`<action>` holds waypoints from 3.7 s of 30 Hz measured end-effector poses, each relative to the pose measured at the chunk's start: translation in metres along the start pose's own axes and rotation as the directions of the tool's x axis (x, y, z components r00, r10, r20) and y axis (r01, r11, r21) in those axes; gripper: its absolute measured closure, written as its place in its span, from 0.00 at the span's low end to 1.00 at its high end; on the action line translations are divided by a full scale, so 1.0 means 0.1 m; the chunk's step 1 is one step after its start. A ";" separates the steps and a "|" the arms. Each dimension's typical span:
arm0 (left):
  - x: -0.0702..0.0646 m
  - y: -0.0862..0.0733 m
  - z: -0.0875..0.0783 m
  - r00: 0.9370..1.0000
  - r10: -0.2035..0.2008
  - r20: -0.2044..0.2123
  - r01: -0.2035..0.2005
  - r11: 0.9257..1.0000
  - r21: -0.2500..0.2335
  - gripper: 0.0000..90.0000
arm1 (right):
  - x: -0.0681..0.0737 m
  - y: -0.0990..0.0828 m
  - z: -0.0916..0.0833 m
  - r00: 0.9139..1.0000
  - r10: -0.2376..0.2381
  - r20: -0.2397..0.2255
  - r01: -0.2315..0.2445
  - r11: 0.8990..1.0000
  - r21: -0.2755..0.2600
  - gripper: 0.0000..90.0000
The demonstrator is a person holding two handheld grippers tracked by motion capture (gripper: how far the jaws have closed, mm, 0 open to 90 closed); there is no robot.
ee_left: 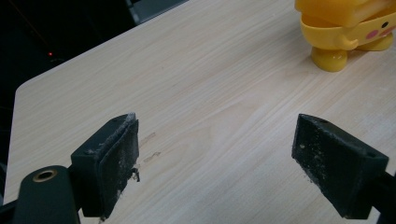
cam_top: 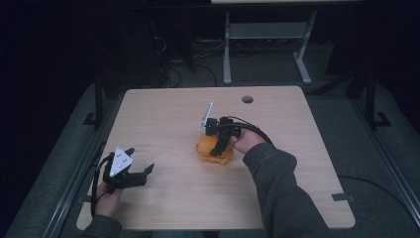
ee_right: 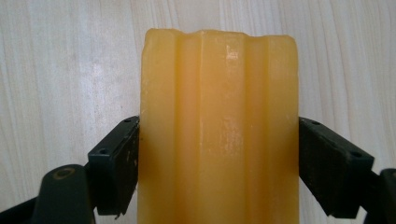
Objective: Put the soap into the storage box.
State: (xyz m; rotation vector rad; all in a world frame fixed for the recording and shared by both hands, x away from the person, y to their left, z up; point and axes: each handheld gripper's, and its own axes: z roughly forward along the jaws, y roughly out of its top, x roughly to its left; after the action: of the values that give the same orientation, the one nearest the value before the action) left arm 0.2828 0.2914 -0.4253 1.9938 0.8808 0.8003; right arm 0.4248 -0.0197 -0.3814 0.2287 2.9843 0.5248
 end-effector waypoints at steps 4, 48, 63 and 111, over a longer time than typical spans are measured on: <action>0.00 0.00 0.00 1.000 0.005 0.000 -0.005 1.000 -0.003 0.16 | -0.01 0.00 0.00 1.000 0.010 -0.001 -0.010 1.000 -0.001 0.23; -0.01 0.00 0.01 1.000 0.015 0.004 -0.015 1.000 0.008 0.16 | 0.07 -0.28 -0.24 0.997 0.069 0.035 -0.065 0.994 -0.088 0.22; -0.01 0.00 0.01 1.000 0.014 0.003 -0.014 1.000 0.010 0.16 | 0.12 -0.42 -0.28 0.996 0.084 0.042 -0.079 0.992 -0.099 0.24; -0.02 0.00 0.03 1.000 0.014 -0.001 -0.014 1.000 0.014 0.16 | 0.40 -1.16 -0.52 0.978 0.184 0.096 -0.166 0.972 -0.168 0.25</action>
State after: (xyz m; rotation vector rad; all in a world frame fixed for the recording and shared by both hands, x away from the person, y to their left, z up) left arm 0.2840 0.2889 -0.4270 2.0137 0.8763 0.8058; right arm 0.3641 -0.1386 -0.3759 0.4931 2.8122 0.7392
